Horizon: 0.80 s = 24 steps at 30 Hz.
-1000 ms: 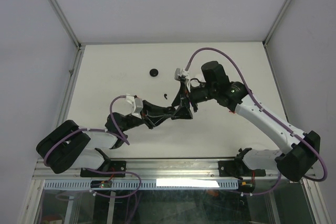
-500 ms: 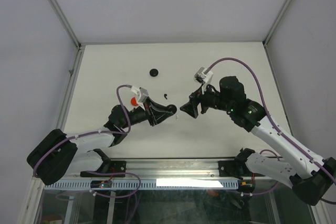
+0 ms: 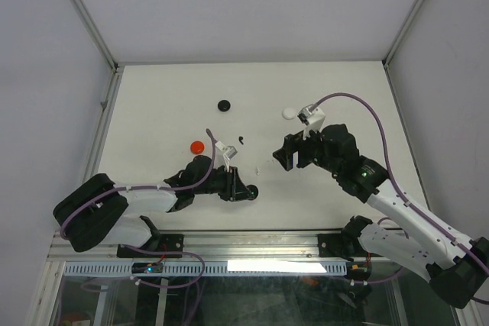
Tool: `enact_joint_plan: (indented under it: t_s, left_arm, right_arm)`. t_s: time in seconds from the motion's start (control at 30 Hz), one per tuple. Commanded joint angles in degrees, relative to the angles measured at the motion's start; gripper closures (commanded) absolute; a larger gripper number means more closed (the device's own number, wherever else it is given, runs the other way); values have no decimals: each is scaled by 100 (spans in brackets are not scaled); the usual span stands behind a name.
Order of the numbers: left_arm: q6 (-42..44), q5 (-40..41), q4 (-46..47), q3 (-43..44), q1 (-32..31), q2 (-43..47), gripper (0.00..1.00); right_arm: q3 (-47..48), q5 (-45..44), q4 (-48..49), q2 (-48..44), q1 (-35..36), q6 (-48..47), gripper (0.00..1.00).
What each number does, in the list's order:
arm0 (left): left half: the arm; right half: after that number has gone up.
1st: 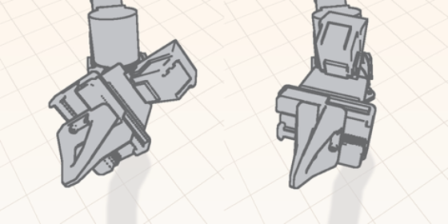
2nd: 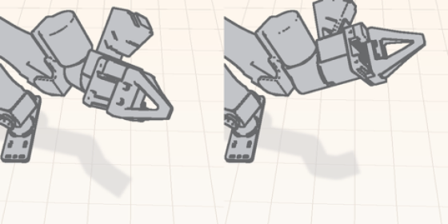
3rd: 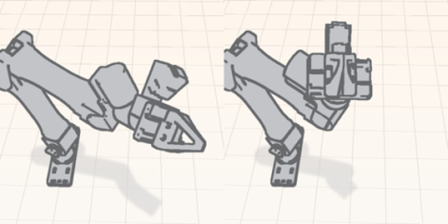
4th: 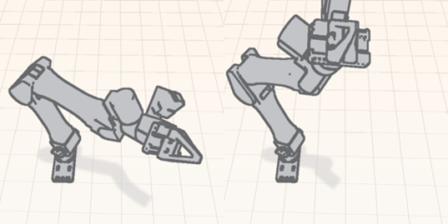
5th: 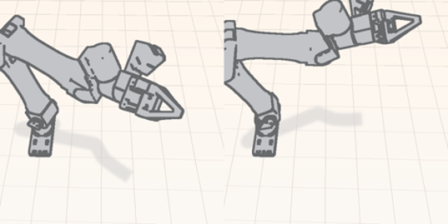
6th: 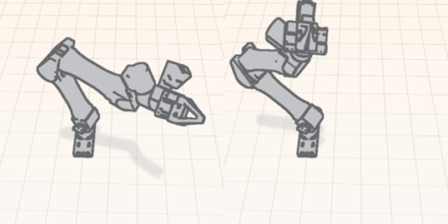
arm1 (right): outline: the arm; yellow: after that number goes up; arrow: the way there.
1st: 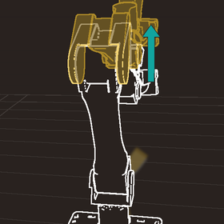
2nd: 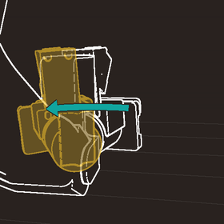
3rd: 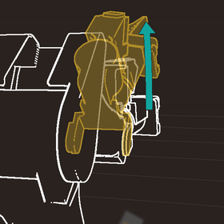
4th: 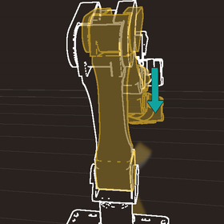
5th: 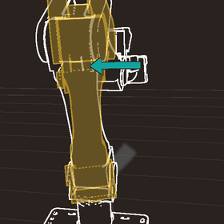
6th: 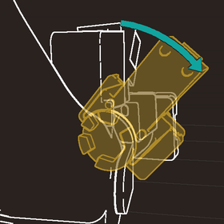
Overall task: Insert the wireless bluetooth earbuds into the charging case
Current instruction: Place the charging case at the center of the board.
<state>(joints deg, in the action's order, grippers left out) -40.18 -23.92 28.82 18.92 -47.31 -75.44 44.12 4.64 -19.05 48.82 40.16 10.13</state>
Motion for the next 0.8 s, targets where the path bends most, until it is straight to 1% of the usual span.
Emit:
enact_joint_plan:
  t_s: [0.0, 0.13, 0.23, 0.33, 0.43, 0.53, 0.77]
  left_arm:
    - [-686, 311, -197, 283, -88, -342, 78]
    - [-814, 550, -503, 458, -157, -594, 76]
    - [-830, 640, -820, 600, -175, -817, 70]
    - [-865, 758, -1105, 673, -191, -830, 64]
    - [-873, 1013, -1465, 700, -197, -690, 59]
    - [-831, 1414, -2007, 787, -191, -337, 52]
    - [-499, 2331, -3509, 1256, -168, 376, 37]
  right_arm:
    - [-149, -234, 375, -135, 21, 263, 26]
    - [-280, -248, 382, -206, 20, 292, 26]
    - [-364, -273, 393, -225, 26, 304, 26]
    - [-414, -274, 384, -220, 18, 303, 26]
    - [-468, -333, 376, -237, 19, 288, 26]
    - [-512, -403, 367, -268, 19, 249, 26]
    - [-532, -568, 341, -296, 22, 166, 26]
